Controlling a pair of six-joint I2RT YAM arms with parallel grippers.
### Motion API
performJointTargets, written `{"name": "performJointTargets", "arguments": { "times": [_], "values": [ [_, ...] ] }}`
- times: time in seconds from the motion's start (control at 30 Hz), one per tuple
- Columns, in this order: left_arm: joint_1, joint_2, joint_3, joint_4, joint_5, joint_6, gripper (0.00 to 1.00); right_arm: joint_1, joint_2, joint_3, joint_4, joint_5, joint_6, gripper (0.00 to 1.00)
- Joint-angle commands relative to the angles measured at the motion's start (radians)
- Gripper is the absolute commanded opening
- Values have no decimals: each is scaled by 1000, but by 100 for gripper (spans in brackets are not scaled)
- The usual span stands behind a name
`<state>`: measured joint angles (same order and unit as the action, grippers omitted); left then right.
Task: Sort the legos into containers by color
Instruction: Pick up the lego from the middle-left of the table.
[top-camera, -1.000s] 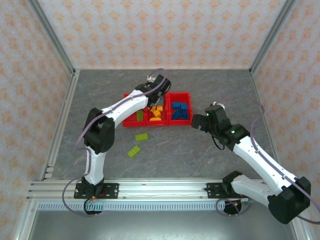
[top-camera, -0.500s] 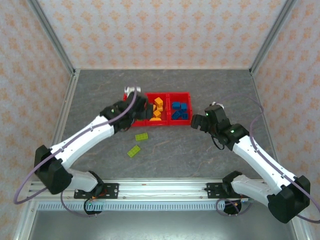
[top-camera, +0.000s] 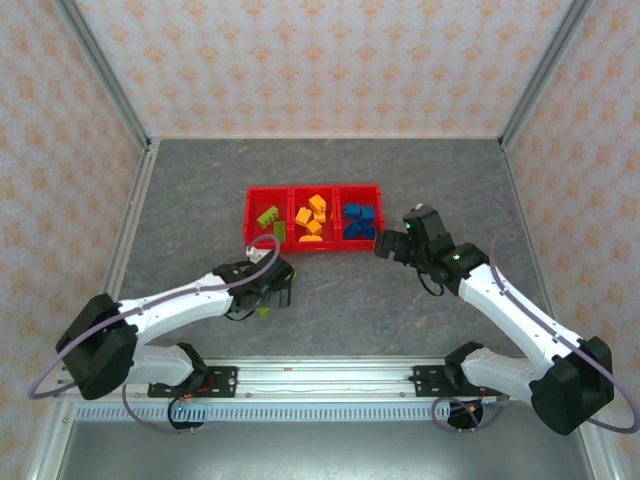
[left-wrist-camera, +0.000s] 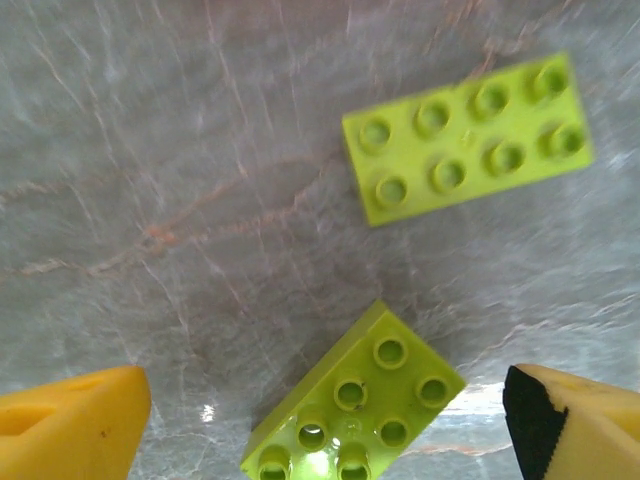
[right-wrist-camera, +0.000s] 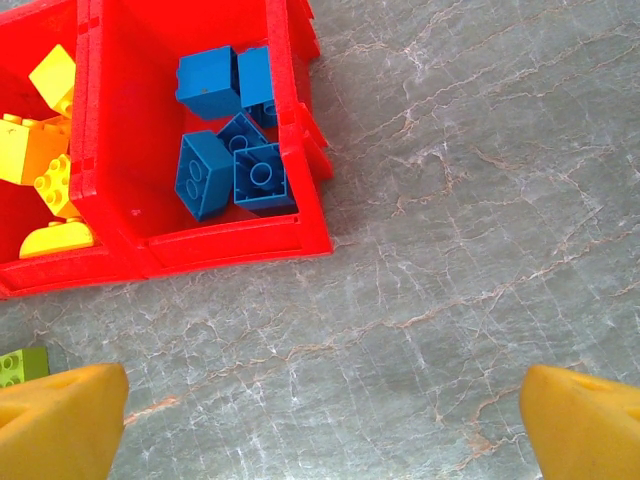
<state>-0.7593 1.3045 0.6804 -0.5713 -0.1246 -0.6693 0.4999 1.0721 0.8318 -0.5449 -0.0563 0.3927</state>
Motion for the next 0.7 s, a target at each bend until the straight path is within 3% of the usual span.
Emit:
{"name": "performJointTargets", "arguments": {
  "times": [0.0,0.1,0.47,0.57,0.67],
  "values": [
    [-7,37,-26,59,49,9,93,-6,-42,-8,-15,26,12,100],
    [-7,52,-38,72,42,18,92,-5,-57,-15,-27,44,6,100],
    [-6,139,-47,157,85,59,75,-5,-42,-13,-20,45,6,100],
    [-5,164,-53,171,93,57,65,-6,-43,-16,-22,50,4,100],
    [-5,166,-58,183,100,52,48,-6,-44,-14,-29,57,2,100]
  ]
}}
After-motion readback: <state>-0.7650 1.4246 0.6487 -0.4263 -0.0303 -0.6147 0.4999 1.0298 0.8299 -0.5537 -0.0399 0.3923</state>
